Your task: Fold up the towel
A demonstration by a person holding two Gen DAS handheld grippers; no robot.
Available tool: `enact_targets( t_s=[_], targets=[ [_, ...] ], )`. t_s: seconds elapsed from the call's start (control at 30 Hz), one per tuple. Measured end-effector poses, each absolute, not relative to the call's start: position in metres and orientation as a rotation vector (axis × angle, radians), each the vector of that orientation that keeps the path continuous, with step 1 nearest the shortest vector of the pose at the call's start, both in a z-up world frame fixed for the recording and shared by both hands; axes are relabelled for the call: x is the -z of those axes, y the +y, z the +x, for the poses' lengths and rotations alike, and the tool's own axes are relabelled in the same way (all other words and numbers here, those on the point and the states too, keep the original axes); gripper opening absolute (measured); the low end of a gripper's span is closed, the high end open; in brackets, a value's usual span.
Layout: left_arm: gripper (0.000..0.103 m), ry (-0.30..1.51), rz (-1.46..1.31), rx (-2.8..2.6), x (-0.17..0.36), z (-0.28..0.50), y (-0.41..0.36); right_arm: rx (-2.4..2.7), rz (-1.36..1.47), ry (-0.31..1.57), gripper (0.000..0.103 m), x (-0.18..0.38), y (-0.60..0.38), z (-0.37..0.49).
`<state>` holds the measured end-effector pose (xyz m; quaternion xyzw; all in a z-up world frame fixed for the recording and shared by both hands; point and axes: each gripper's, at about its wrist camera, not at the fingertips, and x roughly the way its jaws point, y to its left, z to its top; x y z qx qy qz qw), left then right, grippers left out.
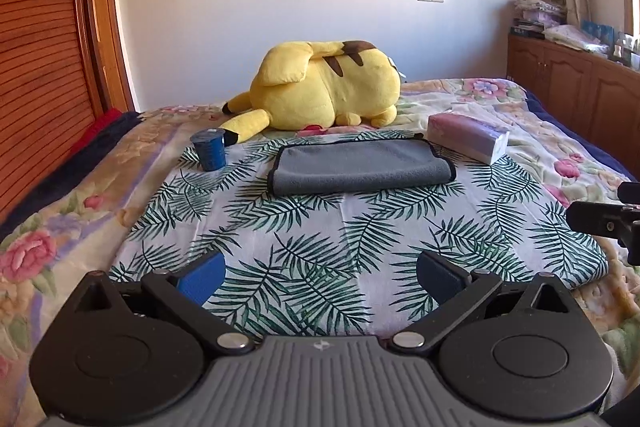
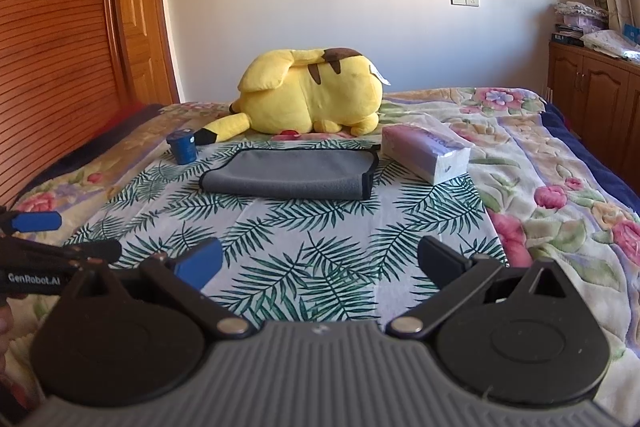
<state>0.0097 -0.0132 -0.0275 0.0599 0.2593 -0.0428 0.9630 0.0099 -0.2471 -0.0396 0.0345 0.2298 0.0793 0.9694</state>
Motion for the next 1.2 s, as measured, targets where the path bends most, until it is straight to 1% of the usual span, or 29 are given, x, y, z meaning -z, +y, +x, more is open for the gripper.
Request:
enact_targets(
  t_s=[0.33,0.53,0.6,0.7,1.03,1.2],
  targets=[
    [0.098,0.472,0.134,0.097,0.023,0.002,-0.015,-0.141,0.079,0.455,0.103,0.040,-0.249,0.011],
    [0.089,0.447,0.135,0.106,0.020,-0.001,-0.015,-0.133,0.089,0.442,0.103,0.039,-0.251,0.009],
    [0.082,0.441,0.130,0.115,0.019,-0.002,-0.015,-0.133,0.093,0.437,0.103,0.039,-0.252,0.009],
    [0.079,0.429,0.129,0.119,0.018,-0.004,-0.016,-0.131,0.091,0.426,0.103,0.038,-0.252,0.008],
    [0.080,0.401,0.126,0.109,0.013,-0.007,-0.016,-0.119,0.088,0.371,0.103,0.034,-0.254,0.002],
    [0.094,0.398,0.121,0.103,0.013,-0.007,-0.015,-0.119,0.088,0.370,0.103,0.034,-0.254,0.002]
  ],
)
